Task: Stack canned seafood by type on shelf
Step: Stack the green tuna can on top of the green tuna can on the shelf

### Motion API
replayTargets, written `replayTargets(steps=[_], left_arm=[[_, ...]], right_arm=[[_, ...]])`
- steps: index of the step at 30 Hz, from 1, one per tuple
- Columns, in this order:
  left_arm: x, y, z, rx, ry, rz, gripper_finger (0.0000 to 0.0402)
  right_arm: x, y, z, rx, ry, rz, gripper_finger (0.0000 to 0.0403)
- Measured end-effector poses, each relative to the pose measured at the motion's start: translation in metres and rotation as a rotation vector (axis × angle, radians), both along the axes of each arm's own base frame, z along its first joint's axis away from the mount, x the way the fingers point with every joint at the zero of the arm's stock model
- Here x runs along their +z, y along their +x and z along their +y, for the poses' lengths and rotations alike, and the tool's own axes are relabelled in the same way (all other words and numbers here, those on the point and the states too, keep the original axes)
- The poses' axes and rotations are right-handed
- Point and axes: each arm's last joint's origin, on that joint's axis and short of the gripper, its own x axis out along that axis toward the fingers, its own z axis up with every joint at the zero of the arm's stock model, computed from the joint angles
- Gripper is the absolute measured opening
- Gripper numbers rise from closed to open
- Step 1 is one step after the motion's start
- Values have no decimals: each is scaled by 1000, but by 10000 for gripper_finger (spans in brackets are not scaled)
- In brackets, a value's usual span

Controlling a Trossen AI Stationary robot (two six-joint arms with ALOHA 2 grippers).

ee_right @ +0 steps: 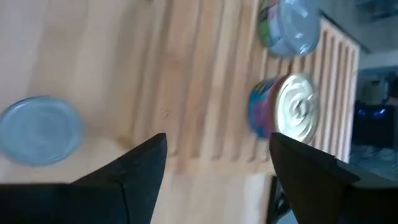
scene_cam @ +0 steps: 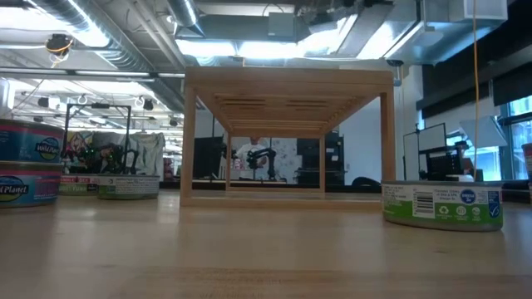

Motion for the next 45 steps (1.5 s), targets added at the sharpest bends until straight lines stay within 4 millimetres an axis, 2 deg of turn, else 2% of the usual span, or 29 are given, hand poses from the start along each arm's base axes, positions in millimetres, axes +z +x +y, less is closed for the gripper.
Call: replayTargets(steps=[6, 11, 15, 23, 28, 35, 39, 45], left_arm=[[-9, 21, -10, -56, 67, -100, 145], [-23, 43, -13, -111, 109, -178, 145], [-35, 62, -11, -127, 127, -247, 145], [-74, 90, -7, -123, 162, -283, 145], [-104, 102, -7, -127, 201, -231, 145], [-134, 122, -14, -153, 281, -180, 145], [-145, 133, -14, -163, 331, -165, 145], [-158, 143, -3, -148, 334, -133, 145]], right_arm=[[-4, -22, 34, -58, 69, -18, 285], [-21, -39, 60, -61, 26, -45, 285], [-38, -51, 72, -99, 13, -56, 285], [-70, -64, 81, -214, 33, -68, 285], [-91, -62, 83, -237, 64, -96, 285], [-115, -59, 86, -235, 114, -120, 285], [-125, -58, 88, -235, 159, -115, 285], [-131, -57, 89, -235, 187, -126, 285]])
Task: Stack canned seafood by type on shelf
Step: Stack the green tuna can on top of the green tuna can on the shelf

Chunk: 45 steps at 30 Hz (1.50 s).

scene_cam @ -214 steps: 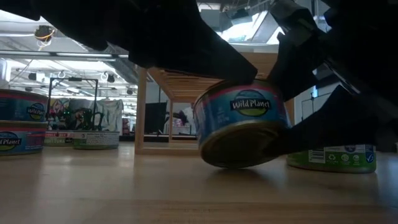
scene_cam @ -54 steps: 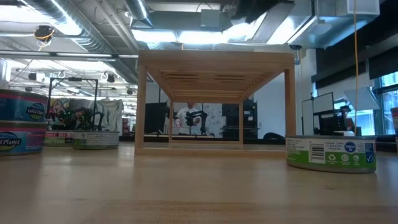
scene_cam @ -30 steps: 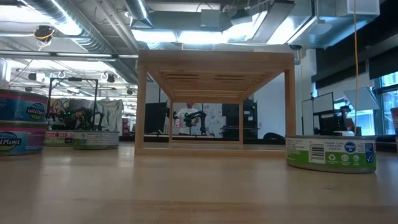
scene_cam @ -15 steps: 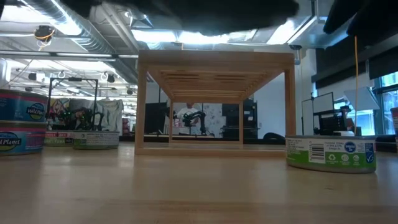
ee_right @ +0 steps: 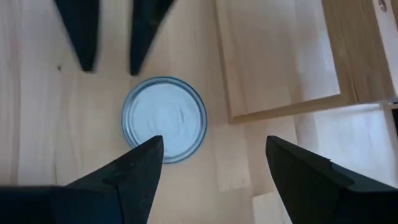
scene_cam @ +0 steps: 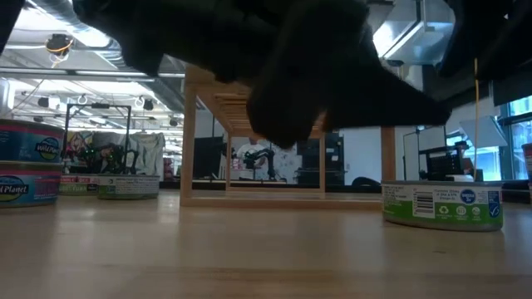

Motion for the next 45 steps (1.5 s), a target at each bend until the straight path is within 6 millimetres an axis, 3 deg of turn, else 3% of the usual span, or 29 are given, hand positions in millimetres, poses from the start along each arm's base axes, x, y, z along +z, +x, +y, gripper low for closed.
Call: replayTargets(steps=[9, 38, 45], left_arm=[[-6, 4, 14, -25, -6, 71, 145], [-6, 5, 18, -76, 6, 81, 145], [-14, 5, 18, -88, 33, 93, 145]], right_arm=[[0, 2, 2, 0, 20, -21, 285], [0, 3, 3, 4, 51, -18, 285], [0, 3, 4, 4, 53, -18, 285]])
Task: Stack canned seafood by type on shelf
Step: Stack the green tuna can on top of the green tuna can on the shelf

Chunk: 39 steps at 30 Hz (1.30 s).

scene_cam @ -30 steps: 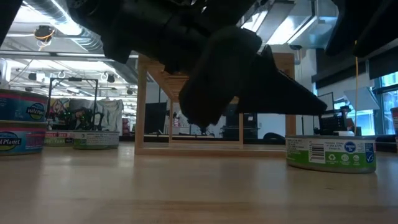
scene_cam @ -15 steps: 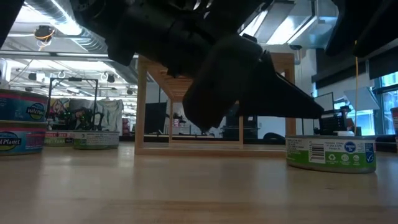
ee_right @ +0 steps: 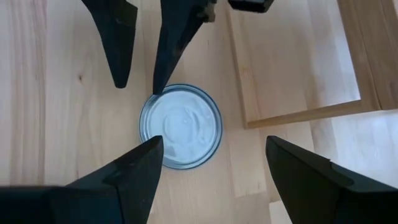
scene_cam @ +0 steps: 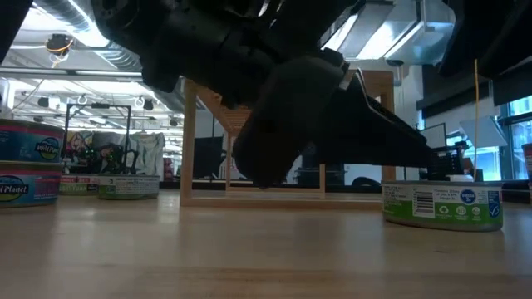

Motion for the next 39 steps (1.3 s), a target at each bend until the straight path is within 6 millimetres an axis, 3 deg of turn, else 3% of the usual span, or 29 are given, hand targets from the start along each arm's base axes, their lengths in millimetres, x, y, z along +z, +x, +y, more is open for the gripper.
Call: replayTargets(steps=[22, 29, 39], left_arm=[[-13, 1, 15, 30, 32, 98, 143], [-13, 0, 13, 27, 41, 110, 104], [-15, -10, -7, 23, 78, 130, 65]], right_arm=[[0, 1, 1, 0, 13, -14, 285], [0, 1, 1, 0, 13, -14, 285], [0, 1, 1, 0, 13, -14, 285]])
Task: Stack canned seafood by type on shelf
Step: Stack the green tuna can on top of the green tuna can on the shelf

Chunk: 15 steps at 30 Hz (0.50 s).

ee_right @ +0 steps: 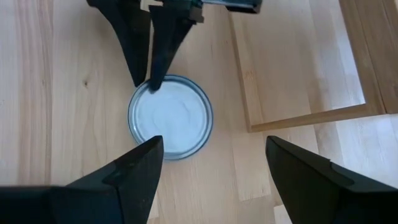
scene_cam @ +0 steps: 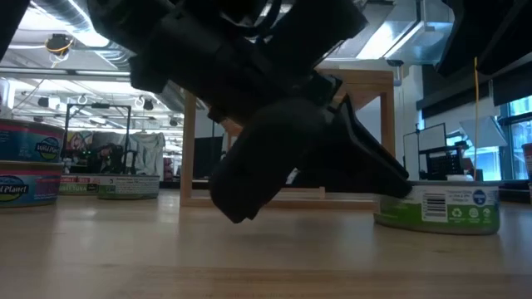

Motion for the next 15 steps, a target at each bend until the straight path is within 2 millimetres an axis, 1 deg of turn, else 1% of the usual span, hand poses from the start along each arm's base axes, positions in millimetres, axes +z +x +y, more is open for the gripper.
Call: replayTargets(steps=[5, 10, 12, 15], left_arm=[[-2, -6, -9, -5, 8, 39, 53], [-4, -10, -15, 12, 26, 41, 43], [-4, -10, -16, 23, 37, 37, 43], [-4, -11, -17, 19, 46, 38, 48]], right_arm=[[0, 0, 0, 0, 6, 3, 285], [-1, 0, 3, 12, 60, 26, 285], [-1, 0, 7, 25, 92, 17, 285], [-7, -3, 16, 71, 117, -17, 285]])
